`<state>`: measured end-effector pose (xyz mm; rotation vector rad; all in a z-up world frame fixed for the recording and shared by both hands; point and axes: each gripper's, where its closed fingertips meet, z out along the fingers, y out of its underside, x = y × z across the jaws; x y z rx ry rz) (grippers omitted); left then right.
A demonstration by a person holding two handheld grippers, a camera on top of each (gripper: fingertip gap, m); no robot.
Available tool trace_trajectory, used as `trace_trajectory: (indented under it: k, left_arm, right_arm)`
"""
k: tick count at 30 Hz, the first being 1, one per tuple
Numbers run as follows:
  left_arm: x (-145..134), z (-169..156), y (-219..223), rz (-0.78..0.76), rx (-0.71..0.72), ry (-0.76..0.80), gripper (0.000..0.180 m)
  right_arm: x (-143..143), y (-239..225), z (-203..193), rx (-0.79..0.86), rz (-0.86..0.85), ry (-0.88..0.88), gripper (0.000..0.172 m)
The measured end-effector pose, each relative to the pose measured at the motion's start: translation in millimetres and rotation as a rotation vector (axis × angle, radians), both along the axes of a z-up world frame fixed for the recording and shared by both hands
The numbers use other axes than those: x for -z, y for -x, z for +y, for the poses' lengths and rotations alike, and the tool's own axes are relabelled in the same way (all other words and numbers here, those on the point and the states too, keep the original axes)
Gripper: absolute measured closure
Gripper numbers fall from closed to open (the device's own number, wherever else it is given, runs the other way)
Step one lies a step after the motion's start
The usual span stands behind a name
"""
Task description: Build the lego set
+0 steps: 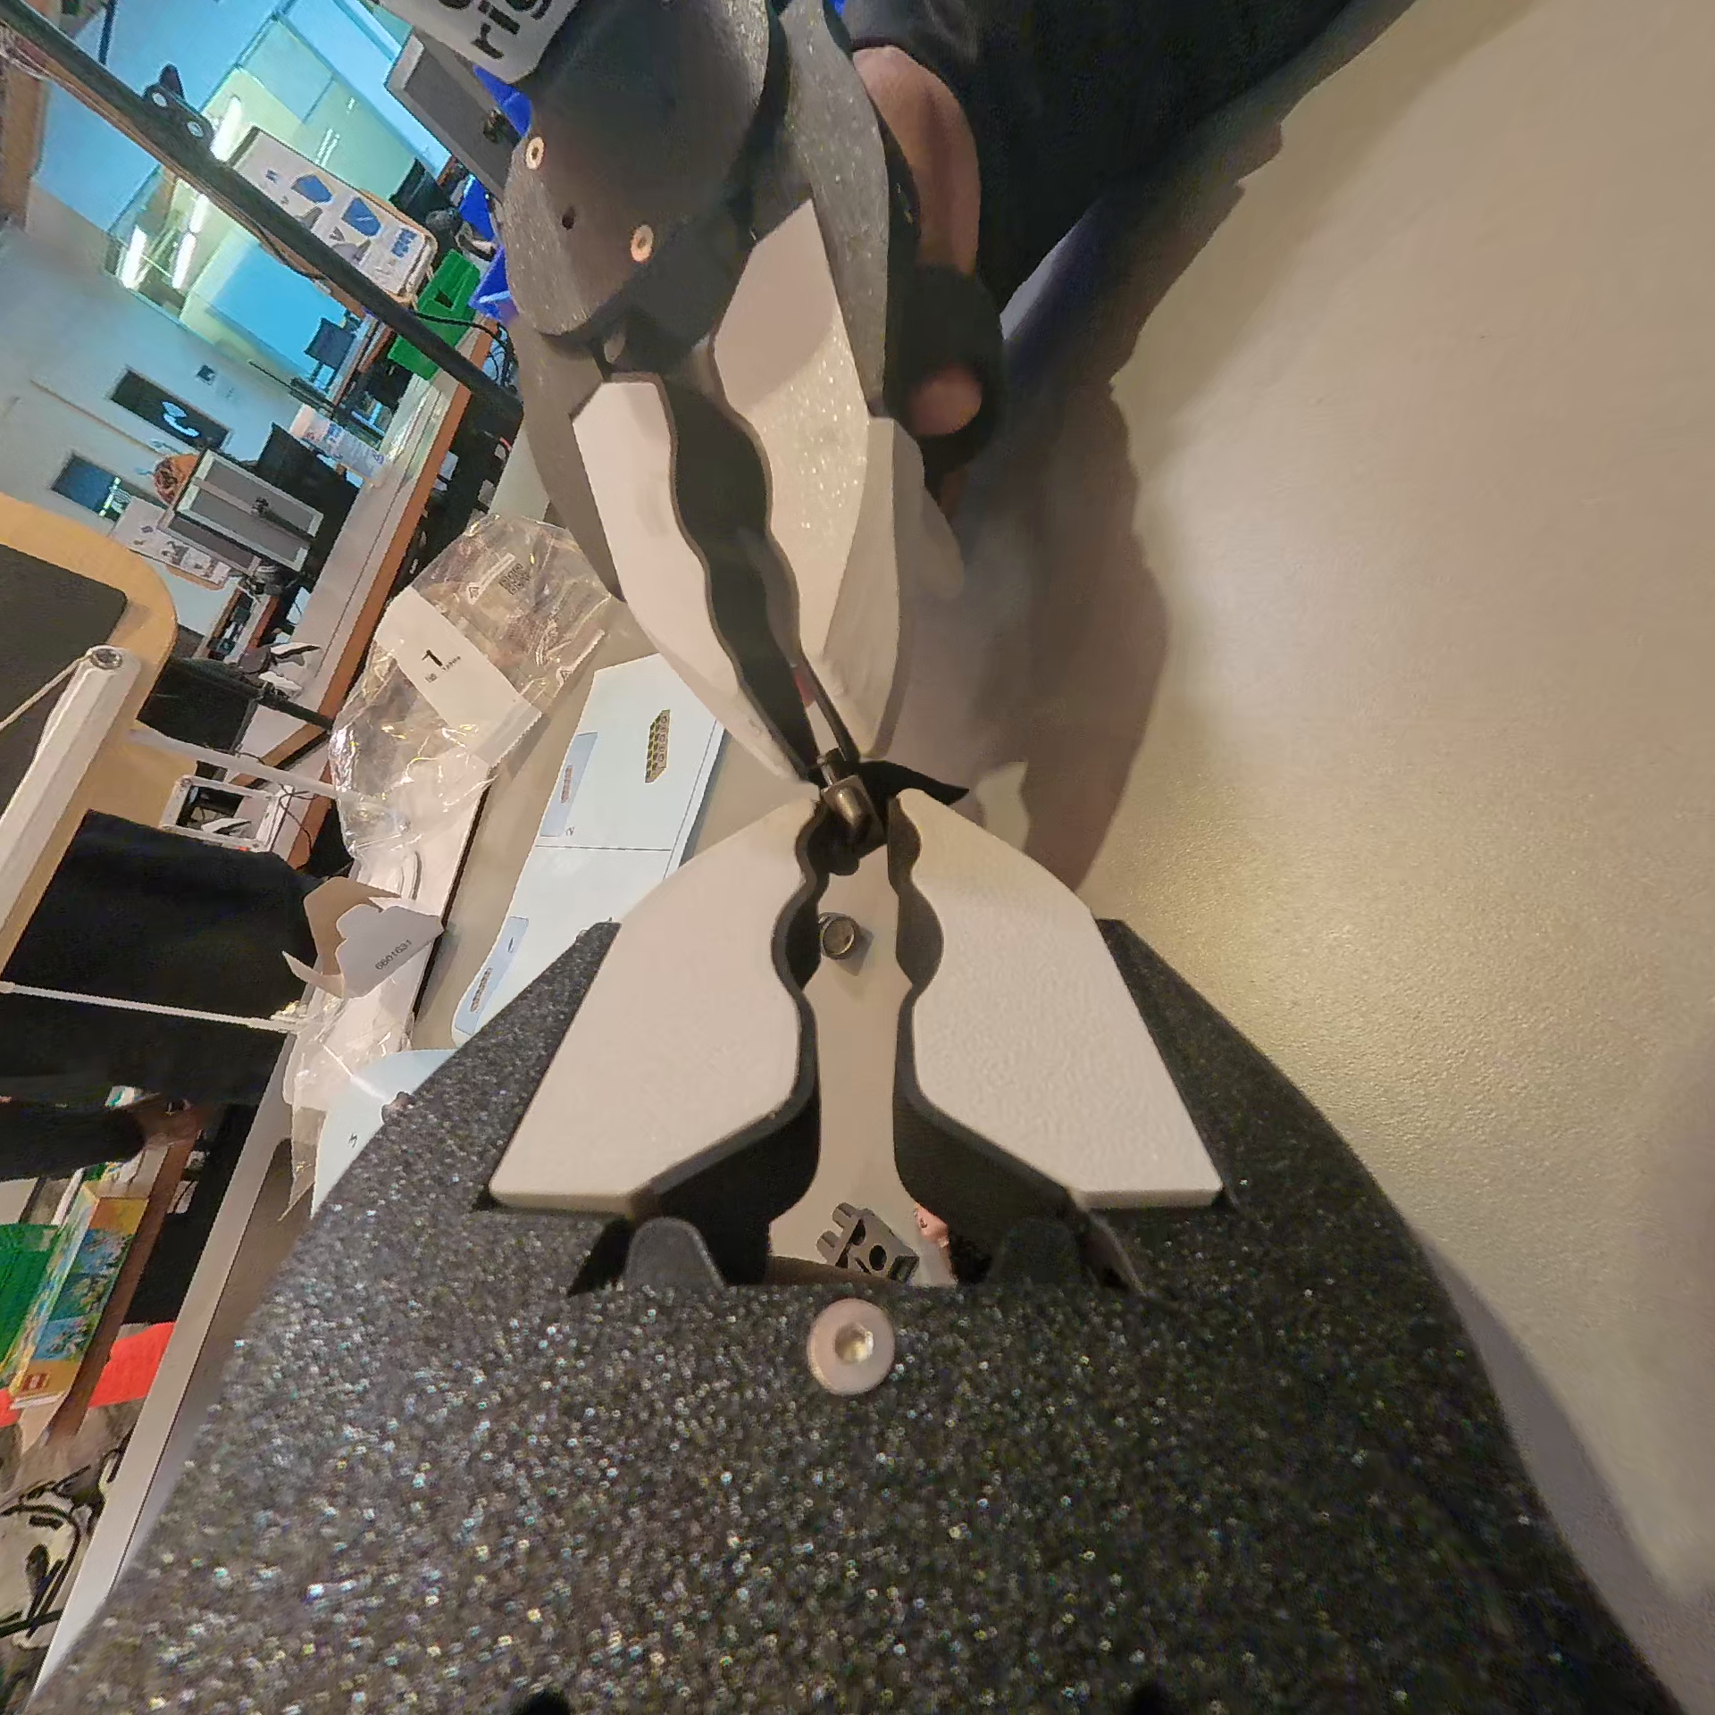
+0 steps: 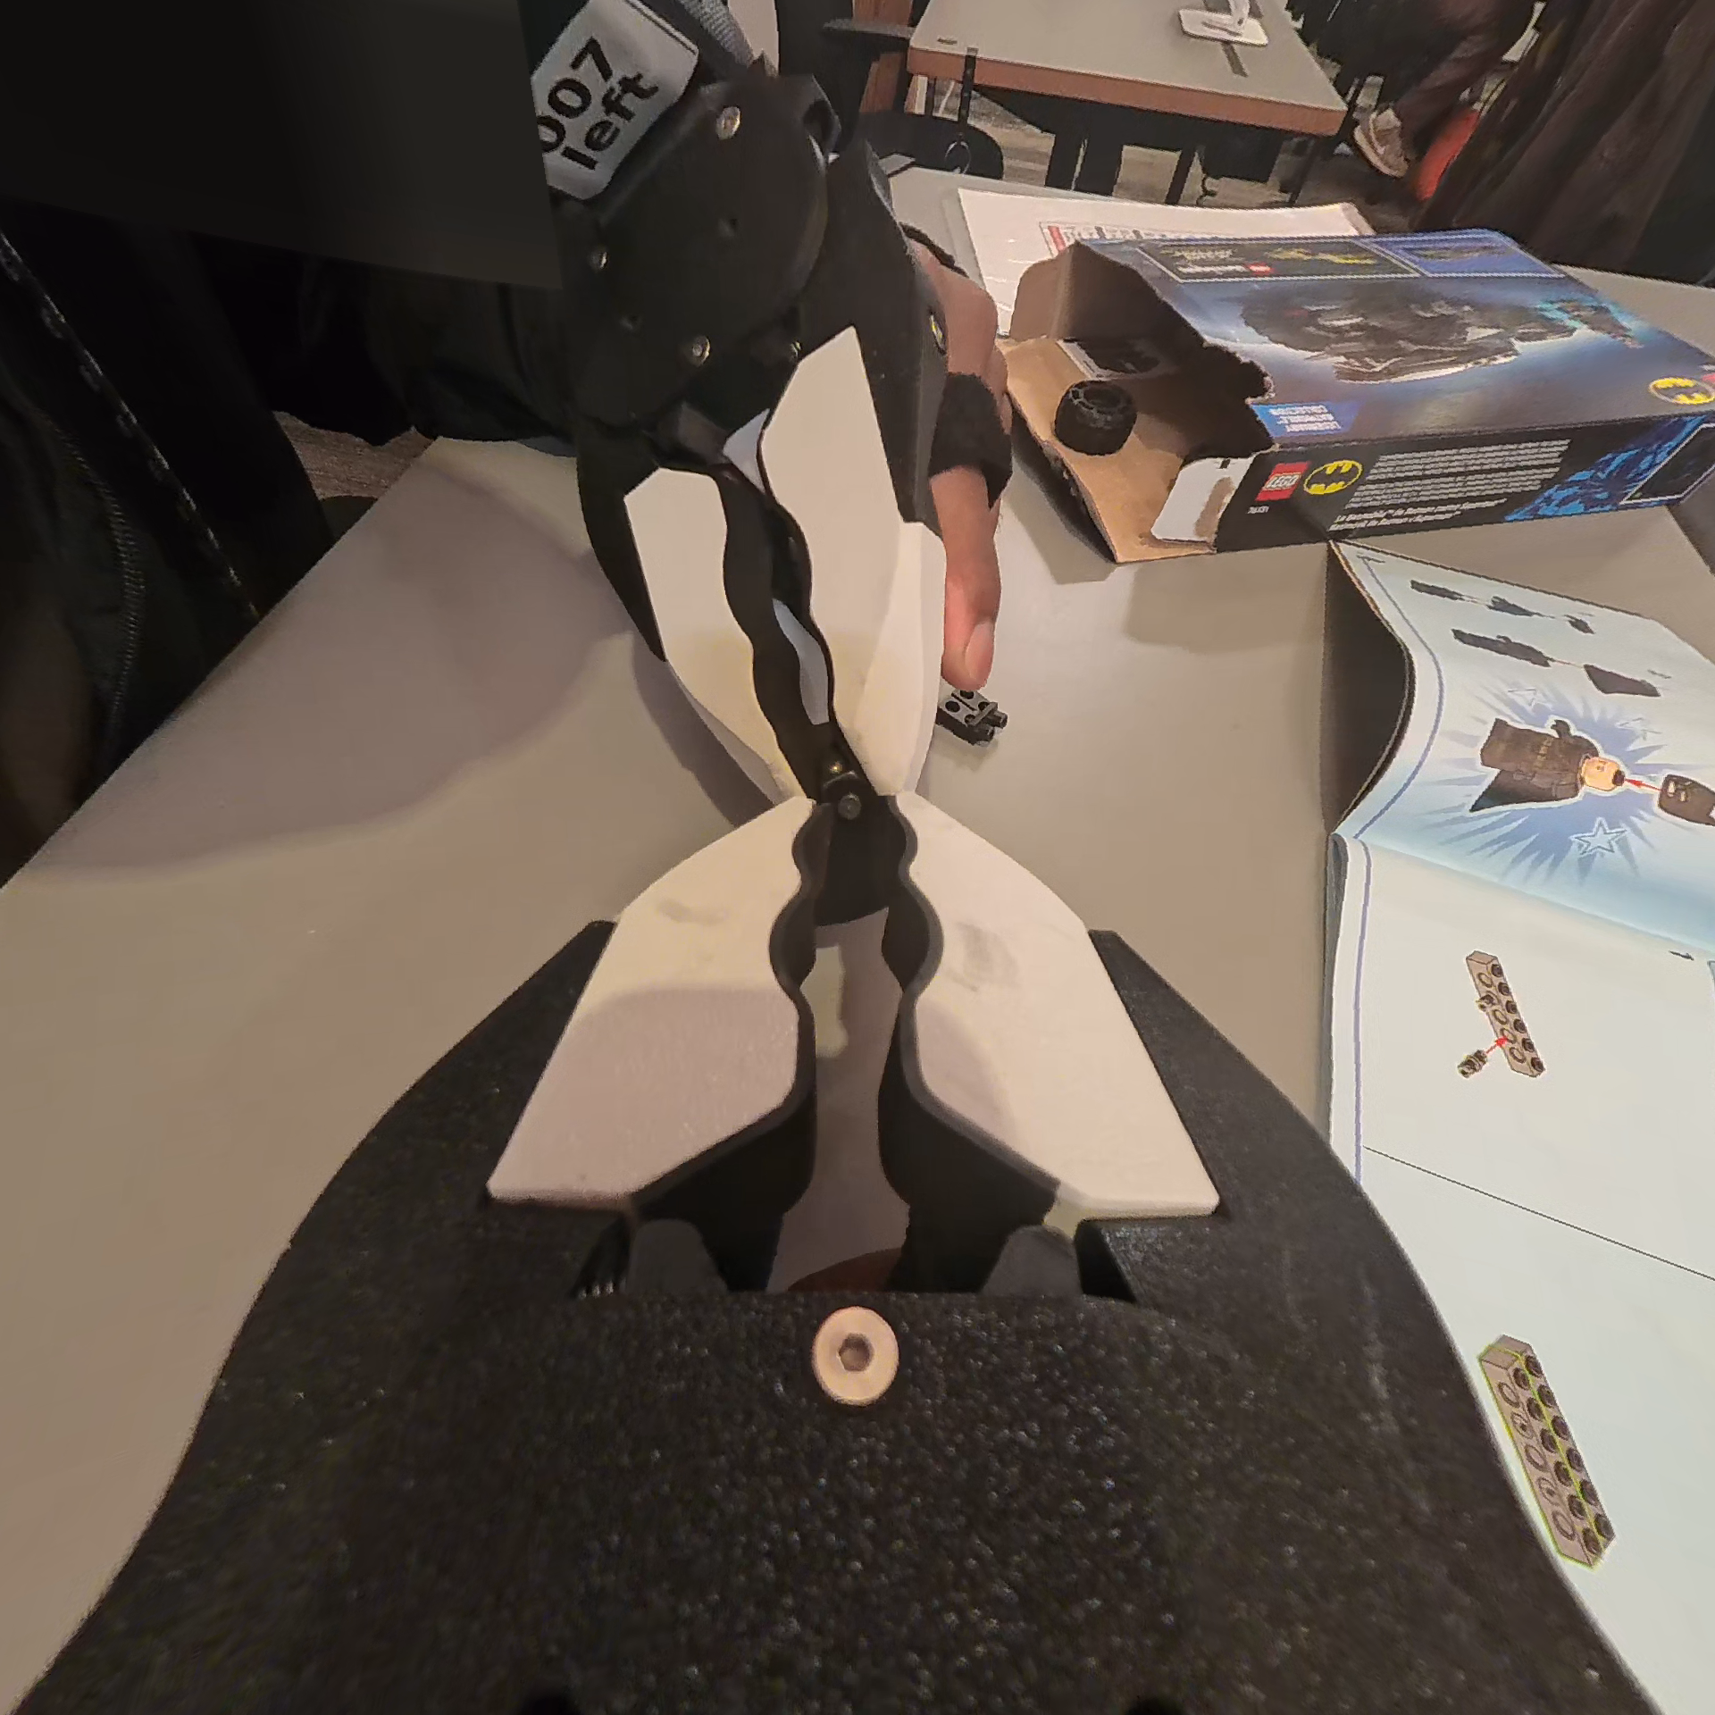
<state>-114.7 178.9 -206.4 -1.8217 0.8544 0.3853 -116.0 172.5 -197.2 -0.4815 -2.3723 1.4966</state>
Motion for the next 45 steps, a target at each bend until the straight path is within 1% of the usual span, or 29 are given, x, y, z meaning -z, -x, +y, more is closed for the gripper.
trace_trajectory:
  k: [8, 14, 20, 24, 26, 30, 35, 37, 42, 45]
  left_arm:
    - [2.2, 0.4, 0.7, 0.030, -0.005, 0.003, 0.169]
    - [2.3, 0.5, 2.2, 0.042, -0.012, 0.002, 0.169]
    - [5.9, 0.9, 4.9, 0.061, -0.025, 0.014, 0.169]
    - [4.6, 1.4, 6.1, 0.065, -0.032, 0.007, 0.169]
    - [2.8, 1.2, 5.2, 0.062, -0.028, -0.002, 0.169]
    - [-1.5, 1.3, 6.5, 0.049, -0.033, -0.020, 0.169]
    - [-9.7, 2.8, 13.8, 0.026, -0.074, -0.055, 0.169]
    - [-11.5, 3.2, 16.2, 0.025, -0.087, -0.064, 0.169]
    - [-12.6, 4.1, 20.8, 0.028, -0.112, -0.071, 0.169]
    - [-13.4, 4.5, 23.7, 0.027, -0.128, -0.075, 0.169]
  right_arm:
    - [2.7, 0.9, -0.5, 0.010, 0.001, -0.023, 0.162]
    - [-4.3, 2.6, 4.4, 0.020, -0.007, 0.018, 0.162]
    - [2.7, 1.8, 0.3, 0.019, -0.015, -0.014, 0.162]
    - [1.3, 4.1, 2.9, 0.035, -0.012, -0.005, 0.162]
    - [1.1, 5.4, 5.9, 0.042, -0.021, 0.002, 0.161]
    - [1.9, 4.4, 6.5, 0.036, -0.045, 0.019, 0.152]
    - [8.9, 7.2, 4.5, 0.066, -0.051, -0.023, 0.147]
    - [11.9, 9.8, 3.9, 0.091, -0.045, -0.052, 0.149]
    - [16.7, 15.9, 5.3, 0.152, -0.001, -0.126, 0.167]
    - [15.4, 15.2, 3.3, 0.154, 0.021, -0.135, 0.171]
